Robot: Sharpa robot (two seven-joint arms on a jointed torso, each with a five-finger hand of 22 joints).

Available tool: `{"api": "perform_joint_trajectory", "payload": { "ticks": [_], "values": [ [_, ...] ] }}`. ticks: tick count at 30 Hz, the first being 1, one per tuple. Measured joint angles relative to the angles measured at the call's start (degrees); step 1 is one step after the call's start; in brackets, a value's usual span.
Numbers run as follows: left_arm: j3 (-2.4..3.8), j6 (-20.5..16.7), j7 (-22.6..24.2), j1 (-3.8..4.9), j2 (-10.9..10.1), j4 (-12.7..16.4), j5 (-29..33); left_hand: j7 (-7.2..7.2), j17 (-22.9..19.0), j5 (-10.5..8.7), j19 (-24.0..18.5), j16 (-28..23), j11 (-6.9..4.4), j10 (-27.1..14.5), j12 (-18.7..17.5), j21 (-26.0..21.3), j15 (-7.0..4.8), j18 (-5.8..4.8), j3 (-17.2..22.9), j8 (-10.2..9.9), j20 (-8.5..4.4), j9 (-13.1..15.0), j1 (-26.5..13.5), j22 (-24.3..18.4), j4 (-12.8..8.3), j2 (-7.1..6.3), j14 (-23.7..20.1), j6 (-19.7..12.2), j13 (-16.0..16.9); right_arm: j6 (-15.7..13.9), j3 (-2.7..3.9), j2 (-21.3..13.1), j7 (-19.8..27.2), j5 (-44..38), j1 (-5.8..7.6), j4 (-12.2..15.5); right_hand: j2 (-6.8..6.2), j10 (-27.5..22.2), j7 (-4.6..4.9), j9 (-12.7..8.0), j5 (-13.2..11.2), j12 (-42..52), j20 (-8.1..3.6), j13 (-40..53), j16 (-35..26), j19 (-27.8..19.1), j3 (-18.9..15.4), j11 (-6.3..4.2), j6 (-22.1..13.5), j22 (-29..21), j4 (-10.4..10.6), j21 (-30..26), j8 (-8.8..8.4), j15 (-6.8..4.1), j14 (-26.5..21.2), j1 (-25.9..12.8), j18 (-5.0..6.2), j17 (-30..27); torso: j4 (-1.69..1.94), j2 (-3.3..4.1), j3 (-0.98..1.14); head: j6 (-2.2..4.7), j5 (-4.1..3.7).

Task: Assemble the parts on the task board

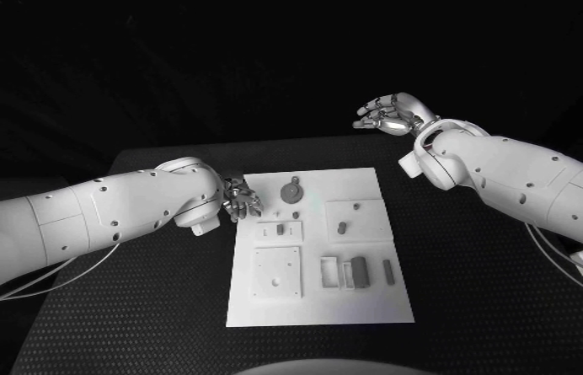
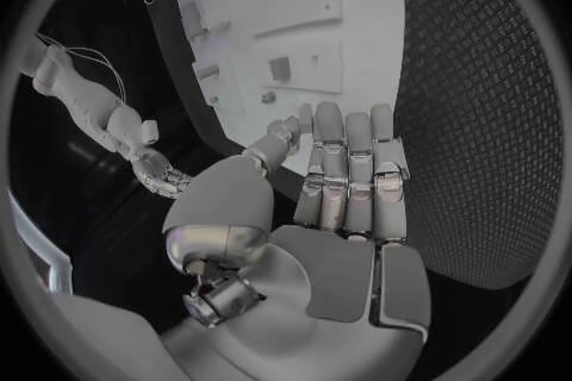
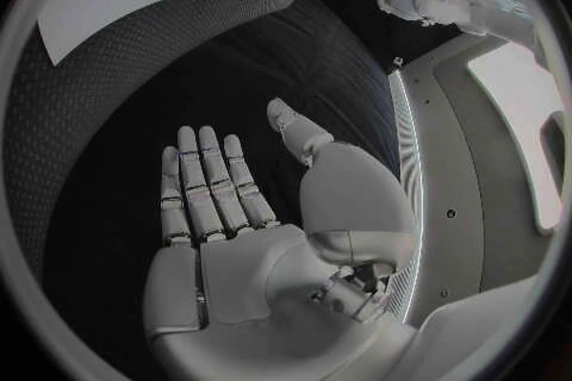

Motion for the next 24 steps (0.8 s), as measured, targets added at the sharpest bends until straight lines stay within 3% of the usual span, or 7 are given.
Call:
{"api": "perform_joint_trajectory", "payload": {
  "ticks": [3, 5, 11, 17, 24],
  "values": [
    [-1.13, -1.6, -0.6, 0.00, -0.9, 1.8, -0.1, -0.01, 0.0, -0.01, 0.3, 0.0, 0.00, 0.0, 0.0, 0.0, -0.30, 0.00, 0.0, 0.0, -0.08, 0.0, 0.3, 0.0, 0.0, -0.30, 0.3, 0.0, 0.1, 0.0, 0.00, 0.0, 0.0, 0.0, 0.00, 0.0, 0.00, 0.0, 0.00, 0.0, 0.0, 0.0, 0.00, 0.0, 0.0, 0.0, 0.0, 0.00, 0.0, 0.0, 0.0, 0.0, 0.00, 0.00, 0.0, 0.0, 0.00, 0.0, 0.03, 0.00, -0.01, -0.12, -0.02],
    [-1.56, -2.3, -0.9, -0.01, -1.1, 2.4, -0.1, -0.02, 0.1, -0.01, 0.4, 0.0, 0.11, 0.1, 0.0, 0.0, -0.31, 0.00, 0.1, 0.1, -0.01, 0.0, 0.3, 0.0, -0.1, -0.30, 0.3, 0.0, 0.1, 0.0, 0.00, 0.0, 0.0, 0.0, 0.00, -0.1, 0.00, 0.0, 0.00, 0.0, 0.0, 0.0, 0.00, 0.0, 0.0, 0.0, 0.0, 0.00, 0.0, 0.0, 0.0, 0.0, 0.00, 0.00, 0.0, 0.0, 0.00, 0.0, 0.04, 0.01, -0.03, -0.23, -0.03],
    [-1.52, -4.2, -1.7, -0.11, -0.8, 3.6, -0.4, -0.02, 0.1, -0.02, 0.4, 0.0, 0.18, 0.2, 0.0, 0.0, -0.34, 0.00, 0.2, 0.3, -0.01, 0.0, 0.3, 0.0, -0.2, -0.31, 0.7, 0.0, 0.1, 0.0, 0.00, 0.1, 0.0, 0.0, 0.00, -0.1, 0.00, 0.0, 0.00, 0.0, 0.0, 0.0, 0.00, 0.0, 0.0, 0.0, 0.0, 0.00, 0.0, 0.1, 0.0, 0.0, 0.00, 0.00, 0.0, 0.0, 0.00, 0.0, 0.07, 0.04, -0.04, -0.48, 0.13],
    [-1.57, -4.9, -1.9, -0.95, -0.3, 4.2, -1.4, -0.04, 0.0, -0.03, 0.4, 0.0, 0.11, 0.3, 0.0, 0.0, -0.30, 0.00, 0.2, 0.5, 0.00, 0.0, 0.3, 0.0, -0.2, -0.32, 0.7, 0.0, 0.1, 0.0, -0.01, 0.1, 0.0, 0.1, 0.00, -0.1, 0.00, 0.0, 0.00, 0.0, 0.0, 0.0, 0.00, 0.0, 0.0, 0.0, 0.0, 0.00, 0.0, 0.1, 0.0, 0.0, 0.00, 0.00, 0.0, 0.0, 0.00, 0.0, 0.00, 0.09, -0.10, -0.62, 0.24],
    [-1.54, -5.3, -2.1, -1.04, 0.4, 4.3, -2.1, -0.11, 0.0, 0.10, 0.6, 0.0, 0.06, 0.4, 0.0, 0.0, -0.30, 0.00, 0.1, 0.8, -0.20, 0.0, 0.3, 0.0, -0.2, -0.33, 0.7, 0.1, 0.0, 0.0, -0.01, 0.1, 0.0, 0.1, 0.00, -0.1, 0.00, 0.0, 0.00, -0.1, 0.0, -0.2, 0.00, 0.0, 0.0, 0.0, 0.0, 0.00, 0.0, 0.1, 0.0, 0.0, 0.00, 0.00, 0.0, 0.0, 0.00, 0.0, -0.05, 0.13, -0.11, -0.77, 0.15]
  ]
}}
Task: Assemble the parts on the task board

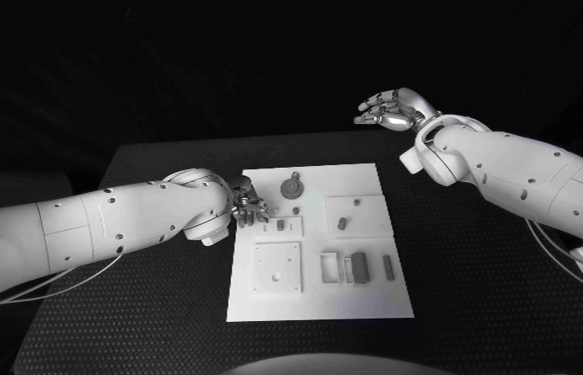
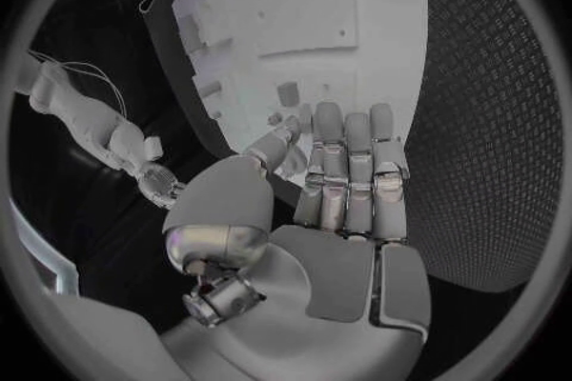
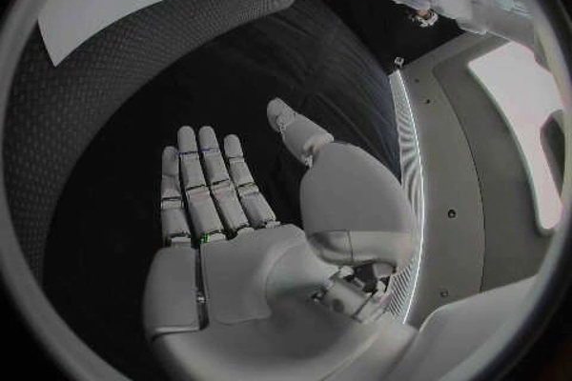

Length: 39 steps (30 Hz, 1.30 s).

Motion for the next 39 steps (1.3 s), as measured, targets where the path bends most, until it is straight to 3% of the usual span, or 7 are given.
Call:
{"api": "perform_joint_trajectory", "payload": {
  "ticks": [9, 28, 39],
  "values": [
    [0.01, 0.1, -0.2, -0.56, 0.5, -0.2, -1.1, -0.07, 0.0, 0.00, 0.0, 0.0, 0.04, 0.1, 0.0, 0.0, 0.00, 0.00, 0.0, 1.2, 0.00, 0.0, -0.3, 0.0, 0.0, -0.30, 0.0, 0.1, 0.0, 0.0, 0.00, 0.0, 0.0, 0.0, 0.00, 0.0, 0.00, 0.2, 0.00, 0.0, 0.0, 0.0, 0.00, 0.0, 0.0, 0.0, 0.0, 0.21, 0.0, 0.0, 0.0, 0.0, 0.00, 0.00, 0.0, 0.0, 0.00, 0.0, -0.01, 0.00, 0.03, -0.23, -0.10],
    [0.00, 0.5, -0.6, -0.99, 0.7, -0.9, -2.9, -0.18, 0.0, -0.10, 0.0, 0.0, 0.01, 0.4, 0.0, 0.0, -0.21, 0.00, 0.0, 1.2, 0.01, 0.0, -0.3, 0.0, 0.0, -0.25, 0.2, 0.2, 0.0, 0.0, 0.00, 0.0, 0.0, 0.0, 0.00, 0.0, 0.00, 0.2, 0.00, -0.1, 0.0, 0.0, 0.00, 0.0, 0.0, 0.0, 0.0, 0.21, 0.0, 0.1, 0.0, 0.0, 0.00, 0.00, 0.0, 0.0, 0.00, 0.0, 0.01, -0.02, 0.03, -0.57, -0.46],
    [0.00, 0.7, -0.7, -1.80, 1.2, -1.5, -3.3, -0.28, 0.0, -0.12, 0.0, 0.0, 0.03, 0.5, 0.0, 0.0, -0.21, 0.00, -0.2, 1.1, 0.01, 0.0, -0.1, 0.0, 0.0, -0.13, 0.2, 0.3, 0.0, 0.0, 0.00, 0.0, 0.0, 0.1, 0.00, 0.0, 0.00, 0.2, 0.00, -0.1, 0.0, 0.0, 0.00, 0.0, 0.0, 0.0, 0.0, 0.21, 0.0, 0.2, 0.0, 0.0, 0.00, 0.00, 0.0, 0.0, 0.00, 0.0, 0.00, -0.02, 0.01, -0.77, -0.40]
  ]
}}
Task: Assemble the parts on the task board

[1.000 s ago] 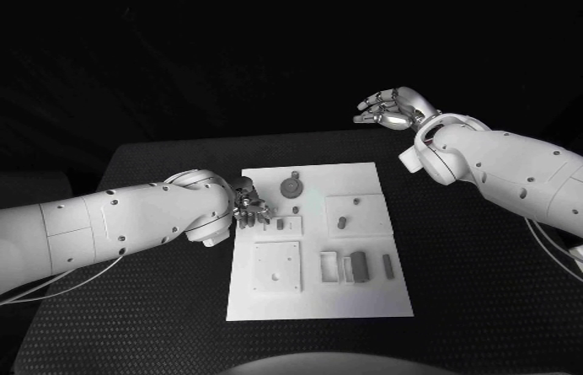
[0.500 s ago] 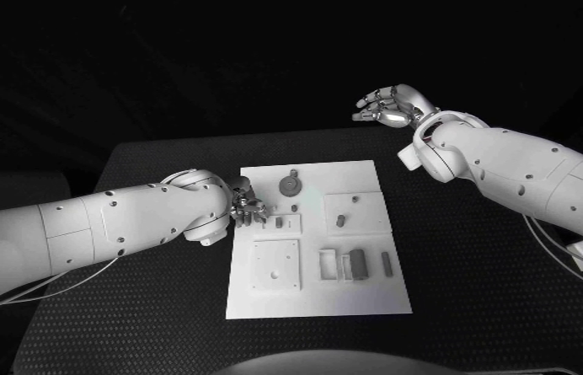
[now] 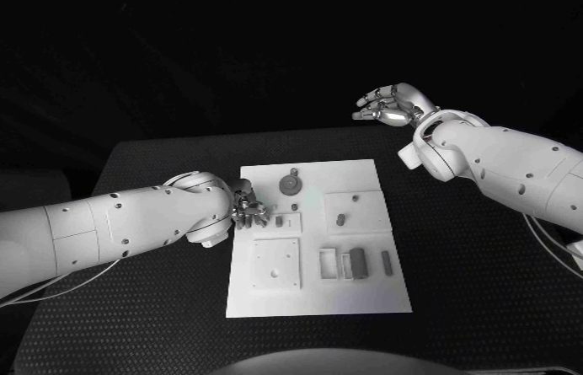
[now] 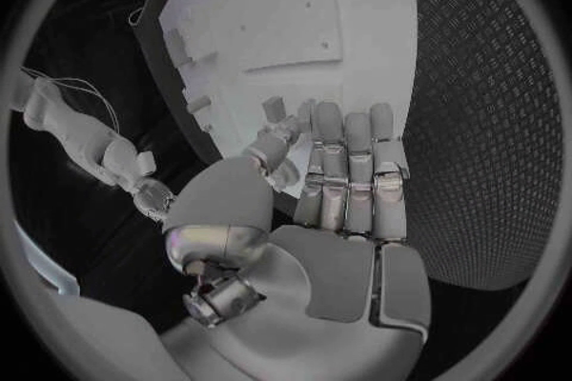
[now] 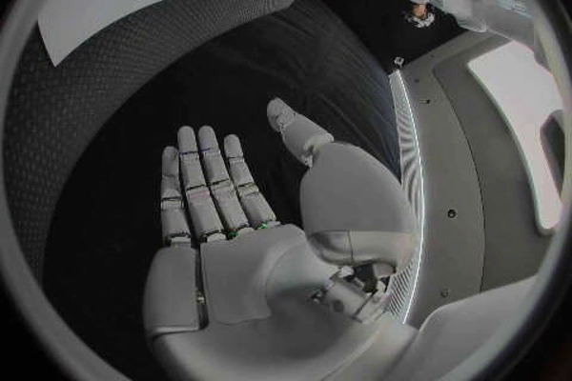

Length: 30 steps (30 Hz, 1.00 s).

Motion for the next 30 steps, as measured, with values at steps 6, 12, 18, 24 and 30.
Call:
{"api": "perform_joint_trajectory", "payload": {
  "ticks": [6, 12, 18, 24, 30],
  "values": [
    [0.00, 0.1, -0.1, -0.02, 0.0, 0.0, -0.1, -0.01, 0.0, 0.05, 0.0, 0.0, 0.00, 0.0, 0.0, 0.0, 0.00, 0.00, 0.0, 0.3, -0.01, 0.0, 0.0, 0.0, 0.0, 0.00, 0.0, 0.0, 0.0, 0.0, 0.00, 0.0, 0.0, 0.0, 0.00, 0.0, 0.00, 0.0, 0.00, -0.1, 0.0, -0.2, 0.00, 0.0, 0.0, 0.0, 0.0, 0.00, 0.0, 0.0, 0.0, -0.2, 0.00, 0.00, 0.0, 0.0, -0.01, 0.0, 0.00, 0.01, 0.02, -0.04, 0.01],
    [0.00, 0.3, -0.3, -0.07, 0.0, -0.1, -0.2, -0.01, 0.0, 0.12, 0.2, 0.0, 0.01, 0.0, 0.0, 0.0, 0.00, 0.00, 0.3, 0.3, -0.21, 0.0, 0.0, 0.0, 0.1, 0.00, 0.0, 0.0, 0.0, 0.0, 0.00, 0.0, 0.0, 0.0, 0.00, 0.0, 0.00, 0.0, 0.00, 0.0, 0.0, -0.2, 0.00, 0.0, 0.0, 0.0, 0.0, 0.00, 0.0, 0.0, 0.0, -0.2, 0.00, 0.00, 0.0, 0.0, 0.00, 0.0, 0.00, 0.01, 0.03, -0.05, 0.07],
    [0.00, 0.6, -0.4, -0.11, 0.0, -0.1, -0.2, -0.01, 0.0, 0.12, 0.2, 0.0, 0.02, 0.0, 0.0, 0.2, 0.20, 0.00, 0.3, 0.3, -0.21, 0.0, 0.0, 0.0, 0.1, 0.00, 0.2, 0.0, 0.0, 0.0, 0.00, 0.0, 0.0, 0.0, 0.00, 0.0, 0.00, 0.0, 0.00, 0.0, 0.0, -0.2, 0.00, 0.0, 0.0, 0.0, 0.0, 0.00, 0.0, 0.0, 0.0, -0.2, 0.00, 0.00, 0.0, 0.0, 0.00, 0.0, -0.01, 0.01, 0.06, -0.11, 0.12],
    [0.02, 0.6, -0.5, -0.11, 0.0, -0.1, -0.3, -0.01, 0.0, 0.11, 0.2, 0.0, 0.09, 0.1, 0.0, 0.2, 0.20, -0.01, 0.3, 0.3, -0.21, 0.0, 0.0, 0.0, 0.1, -0.01, 0.2, 0.0, 0.0, 0.0, 0.00, 0.0, 0.0, 0.0, 0.00, 0.0, 0.00, 0.0, 0.00, 0.0, 0.0, -0.2, 0.00, 0.0, 0.0, 0.0, 0.0, -0.01, 0.0, 0.0, 0.0, -0.2, 0.00, 0.00, 0.0, 0.0, 0.00, 0.0, -0.01, 0.01, 0.05, -0.12, 0.13],
    [0.02, 0.7, -0.5, -0.12, 0.1, -0.3, -0.4, -0.13, 0.1, 0.02, 0.2, 0.0, -0.01, 0.3, 0.0, 0.2, 0.01, -0.01, 0.3, 0.2, -0.20, 0.1, 0.0, 0.0, 0.1, -0.02, 0.4, 0.1, 0.1, 0.0, 0.00, 0.0, 0.0, 0.0, 0.00, 0.0, 0.00, 0.2, 0.00, -0.1, 0.0, -0.2, 0.00, 0.0, 0.0, 0.0, 0.0, -0.21, 0.0, 0.1, 0.0, -0.2, 0.00, 0.00, 0.0, 0.0, 0.00, 0.0, -0.01, 0.01, 0.05, -0.13, 0.12]
  ]
}}
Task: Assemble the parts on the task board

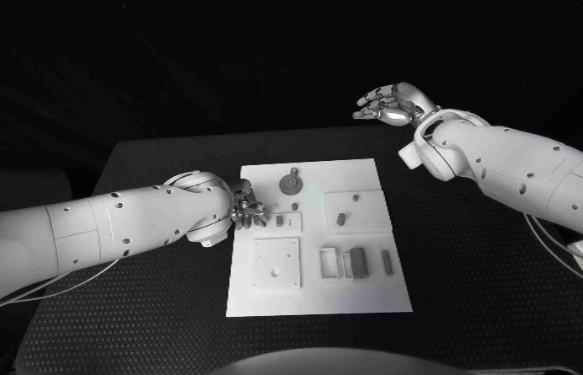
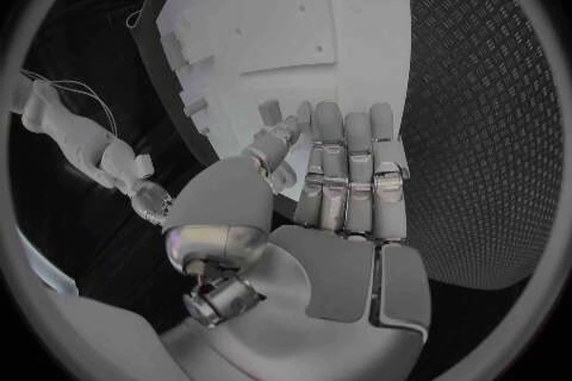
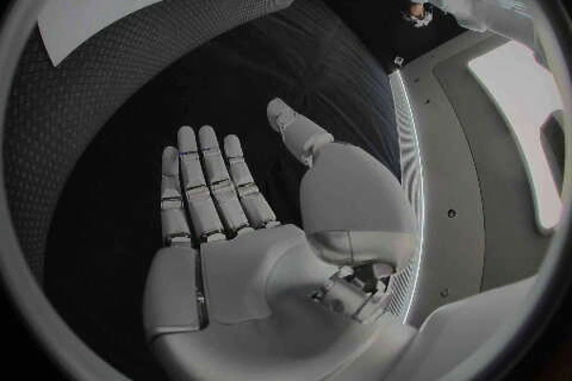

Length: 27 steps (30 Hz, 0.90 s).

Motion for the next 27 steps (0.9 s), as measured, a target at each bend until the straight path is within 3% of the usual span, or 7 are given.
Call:
{"api": "perform_joint_trajectory", "payload": {
  "ticks": [27],
  "values": [
    [-0.02, -0.3, -0.1, -0.25, 0.4, -0.2, -1.6, -0.20, 0.1, -0.03, 0.4, 0.0, 0.02, 0.4, 0.0, 0.0, -0.19, 0.01, -0.1, 0.0, -0.01, 1.2, -0.2, 0.0, -0.1, -0.68, 0.2, 0.2, 0.1, 0.0, 0.00, 0.0, 0.0, 0.0, 0.00, 0.1, 0.00, 0.0, 0.00, 0.0, 0.0, 0.0, 0.00, 0.0, -0.2, 0.0, -0.2, 0.00, 0.0, 0.0, 0.2, 0.0, 0.23, 0.00, 0.0, 0.0, 0.00, 0.0, -0.01, 0.02, -0.02, -0.27, -0.08]
  ]
}}
